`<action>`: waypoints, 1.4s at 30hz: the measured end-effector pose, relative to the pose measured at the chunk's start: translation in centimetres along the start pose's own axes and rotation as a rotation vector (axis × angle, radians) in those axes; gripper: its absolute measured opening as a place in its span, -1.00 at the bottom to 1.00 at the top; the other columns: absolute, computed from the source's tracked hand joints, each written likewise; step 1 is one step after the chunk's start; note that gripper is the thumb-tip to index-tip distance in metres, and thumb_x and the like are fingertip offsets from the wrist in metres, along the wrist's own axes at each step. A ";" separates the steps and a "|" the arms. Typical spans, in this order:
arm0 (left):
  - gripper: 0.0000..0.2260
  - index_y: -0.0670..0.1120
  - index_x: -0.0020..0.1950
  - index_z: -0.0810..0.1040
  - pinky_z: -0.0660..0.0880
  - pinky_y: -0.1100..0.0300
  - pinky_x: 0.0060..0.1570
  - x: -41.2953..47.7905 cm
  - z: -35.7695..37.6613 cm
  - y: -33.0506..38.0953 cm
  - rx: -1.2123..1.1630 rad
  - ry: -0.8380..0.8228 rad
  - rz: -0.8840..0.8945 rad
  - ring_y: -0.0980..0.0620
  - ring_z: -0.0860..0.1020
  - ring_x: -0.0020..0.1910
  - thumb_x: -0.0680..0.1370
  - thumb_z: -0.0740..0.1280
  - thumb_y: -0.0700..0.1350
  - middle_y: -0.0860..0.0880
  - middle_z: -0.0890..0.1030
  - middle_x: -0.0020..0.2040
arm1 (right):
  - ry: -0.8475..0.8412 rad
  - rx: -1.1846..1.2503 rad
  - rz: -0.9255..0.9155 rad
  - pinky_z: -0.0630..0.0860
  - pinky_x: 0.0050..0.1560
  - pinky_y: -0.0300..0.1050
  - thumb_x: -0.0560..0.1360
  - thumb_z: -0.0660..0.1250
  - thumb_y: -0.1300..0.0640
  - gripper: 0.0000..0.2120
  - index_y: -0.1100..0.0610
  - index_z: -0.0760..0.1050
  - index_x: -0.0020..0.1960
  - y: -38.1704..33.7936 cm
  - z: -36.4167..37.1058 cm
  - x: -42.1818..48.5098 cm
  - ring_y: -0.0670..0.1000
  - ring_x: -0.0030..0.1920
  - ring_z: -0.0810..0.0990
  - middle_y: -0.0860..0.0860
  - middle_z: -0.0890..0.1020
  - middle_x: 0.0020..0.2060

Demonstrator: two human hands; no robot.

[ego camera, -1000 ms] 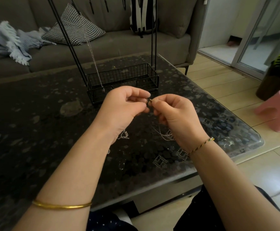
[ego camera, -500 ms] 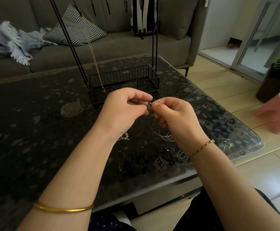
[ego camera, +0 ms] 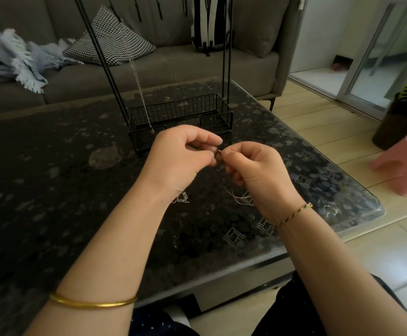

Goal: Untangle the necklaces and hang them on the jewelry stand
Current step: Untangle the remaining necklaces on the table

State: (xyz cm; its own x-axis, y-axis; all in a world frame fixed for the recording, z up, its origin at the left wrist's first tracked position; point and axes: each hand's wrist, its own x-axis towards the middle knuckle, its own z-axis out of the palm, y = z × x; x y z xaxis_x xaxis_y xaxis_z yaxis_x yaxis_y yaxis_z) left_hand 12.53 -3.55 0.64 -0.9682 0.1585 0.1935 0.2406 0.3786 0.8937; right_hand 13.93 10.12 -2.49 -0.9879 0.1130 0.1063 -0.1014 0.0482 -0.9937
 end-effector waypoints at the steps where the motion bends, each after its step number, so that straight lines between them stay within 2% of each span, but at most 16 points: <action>1: -0.73 -0.02 -0.06 0.64 0.44 0.46 -0.30 0.0 0.0 0.0 -0.003 -0.001 0.001 0.19 0.64 -0.25 0.45 0.37 -0.38 0.02 0.64 -0.15 | 0.002 -0.004 0.001 0.28 -0.42 -0.21 0.50 0.32 0.25 -0.85 0.24 0.56 -0.23 0.0 0.0 0.0 -0.05 -0.43 0.36 -0.03 0.50 -0.48; 7: -0.74 0.00 -0.08 0.64 0.46 0.44 -0.27 -0.1 0.0 0.2 -0.037 0.006 0.014 0.18 0.65 -0.23 0.46 0.37 -0.38 0.01 0.65 -0.15 | 0.030 -0.083 -0.030 0.35 -0.39 -0.25 0.50 0.34 0.19 -0.85 0.16 0.57 -0.24 0.3 -0.1 0.2 -0.13 -0.43 0.41 -0.10 0.52 -0.48; 10: -0.72 0.02 -0.08 0.63 0.50 0.40 -0.23 0.0 -0.3 0.2 -0.031 0.023 0.019 0.16 0.65 -0.20 0.47 0.35 -0.37 0.01 0.65 -0.13 | 0.006 -0.188 -0.088 0.38 -0.38 -0.39 0.50 0.37 0.16 -0.93 0.12 0.60 -0.14 -0.2 -0.6 0.4 -0.25 -0.46 0.44 -0.12 0.54 -0.43; 13: -0.72 0.02 -0.04 0.63 0.53 0.39 -0.18 0.3 -0.9 0.7 -0.004 0.070 0.034 0.18 0.63 -0.17 0.50 0.33 -0.37 0.03 0.65 -0.12 | -0.077 -0.404 -0.156 0.39 -0.36 -0.46 0.49 0.38 0.14 -0.92 0.09 0.61 -0.03 -2.0 -1.4 1.4 -0.30 -0.42 0.48 -0.13 0.57 -0.34; 15: -0.73 -0.01 0.01 0.63 0.55 0.38 -0.16 0.6 -1.1 1.3 0.012 0.080 0.012 0.19 0.62 -0.17 0.52 0.30 -0.36 0.04 0.64 -0.10 | -0.116 -0.582 -0.216 0.43 -0.25 -0.48 0.49 0.38 0.14 -0.89 0.06 0.62 0.00 -3.8 -1.9 2.3 -0.28 -0.30 0.50 -0.18 0.57 -0.25; 17: -0.73 0.00 0.02 0.62 0.57 0.34 -0.13 1.5 -1.6 2.7 0.055 0.064 -0.015 0.17 0.62 -0.16 0.54 0.27 -0.35 0.04 0.64 -0.10 | -0.148 -0.734 -0.269 0.45 -0.14 -0.42 0.49 0.37 0.15 -0.88 0.06 0.63 0.01 -6.6 -2.0 3.3 -0.22 -0.21 0.52 -0.16 0.58 -0.19; 19: -0.71 0.03 -0.07 0.61 0.56 0.30 -0.15 3.2 -2.5 4.6 0.080 0.063 -0.026 0.14 0.60 -0.18 0.54 0.24 -0.35 0.00 0.64 -0.11 | -0.136 -0.854 -0.338 0.48 -0.02 -0.29 0.49 0.37 0.15 -0.88 0.07 0.64 0.00 -9.4 -1.9 4.6 -0.13 -0.12 0.55 -0.08 0.63 -0.13; 23: -0.73 0.03 -0.19 0.61 0.53 0.29 -0.21 6.0 -5.2 8.3 0.154 0.032 -0.017 0.12 0.57 -0.24 0.54 0.28 -0.31 -0.02 0.63 -0.20 | -0.119 -0.996 -0.407 0.37 -0.05 -0.32 0.49 0.36 0.13 -0.86 0.08 0.65 0.01 -13.1 -1.4 6.7 -0.04 -0.03 0.57 -0.02 0.66 -0.08; 25: -0.82 -0.01 -0.16 0.63 0.54 0.27 -0.20 7.1 -6.7 9.4 0.213 -0.015 0.016 0.12 0.56 -0.28 0.52 0.35 -0.28 0.00 0.62 -0.25 | -0.097 -1.009 -0.430 0.42 0.02 -0.26 0.49 0.36 0.13 -0.86 0.08 0.66 0.01 -14.3 -0.9 7.5 -0.02 0.00 0.58 0.00 0.66 -0.07; 28: -0.91 -0.07 -0.10 0.67 0.48 0.33 -0.31 8.4 -8.7 10.4 0.386 -0.071 0.042 0.15 0.52 -0.38 0.49 0.42 -0.24 0.01 0.61 -0.33 | -0.066 -0.995 -0.448 0.51 0.09 -0.08 0.49 0.36 0.14 -0.87 0.08 0.66 -0.01 -15.6 0.2 8.8 0.02 -0.01 0.59 0.03 0.67 -0.07; 32: -0.92 -0.05 -0.16 0.67 0.43 0.31 -0.38 9.9 -10.9 11.7 0.633 -0.100 0.031 0.16 0.49 -0.47 0.48 0.42 -0.21 0.05 0.57 -0.42 | -0.043 -0.999 -0.448 0.53 0.08 -0.02 0.51 0.31 0.16 -0.87 0.09 0.63 -0.01 -16.5 2.0 10.5 0.05 0.00 0.59 0.04 0.65 -0.04; 34: -0.83 0.00 -0.26 0.61 0.45 0.25 -0.35 10.6 -11.5 11.9 0.676 -0.077 0.031 0.11 0.51 -0.45 0.51 0.38 -0.21 0.05 0.56 -0.42 | 0.011 -0.976 -0.446 0.53 0.06 0.01 0.51 0.29 0.18 -0.88 0.10 0.58 -0.01 -16.3 2.9 11.1 0.07 0.02 0.56 0.04 0.62 -0.03; 37: -0.80 -0.11 -0.22 0.55 0.61 0.04 -0.13 11.5 -11.6 11.7 0.504 0.045 0.008 -0.06 0.62 -0.26 0.59 0.26 -0.23 -0.07 0.59 -0.31 | 0.066 -0.910 -0.391 0.52 0.00 -0.01 0.53 0.25 0.20 -0.89 0.14 0.50 0.03 -15.5 3.5 12.0 0.08 -0.01 0.54 0.05 0.57 -0.05; 39: -0.80 -0.14 -0.18 0.48 0.61 -0.09 0.01 11.9 -11.4 11.3 0.288 0.111 -0.022 -0.02 0.63 -0.25 0.62 0.17 -0.25 -0.07 0.54 -0.27 | 0.075 -0.831 -0.327 0.51 -0.05 -0.04 0.55 0.23 0.21 -0.92 0.15 0.47 0.02 -14.6 3.3 12.5 0.06 -0.07 0.53 0.03 0.54 -0.10; 41: -0.82 -0.11 -0.14 0.42 0.63 -0.06 -0.07 12.1 -11.3 10.9 0.085 0.126 -0.071 0.07 0.57 -0.40 0.64 0.14 -0.24 -0.05 0.47 -0.30 | 0.085 -0.750 -0.272 0.52 -0.05 -0.05 0.54 0.23 0.22 -0.95 0.14 0.46 -0.02 -13.4 2.9 13.0 0.03 -0.10 0.54 0.00 0.54 -0.13; 42: -0.83 -0.10 -0.13 0.41 0.63 -0.01 -0.18 12.1 -11.3 10.6 0.061 0.127 -0.083 0.09 0.53 -0.47 0.64 0.14 -0.23 -0.04 0.45 -0.34 | 0.087 -0.698 -0.241 0.54 -0.05 -0.05 0.54 0.23 0.22 -0.95 0.13 0.46 -0.03 -13.0 2.7 13.2 0.02 -0.11 0.55 0.01 0.56 -0.13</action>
State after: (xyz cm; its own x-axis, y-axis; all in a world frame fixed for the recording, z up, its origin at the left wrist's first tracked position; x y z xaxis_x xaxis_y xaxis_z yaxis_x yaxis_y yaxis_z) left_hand 2.55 -7.91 17.04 -0.9849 0.0088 0.1732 0.1593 0.4408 0.8834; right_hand 1.90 8.35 11.71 -0.9320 0.0965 0.3494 -0.1872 0.6974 -0.6918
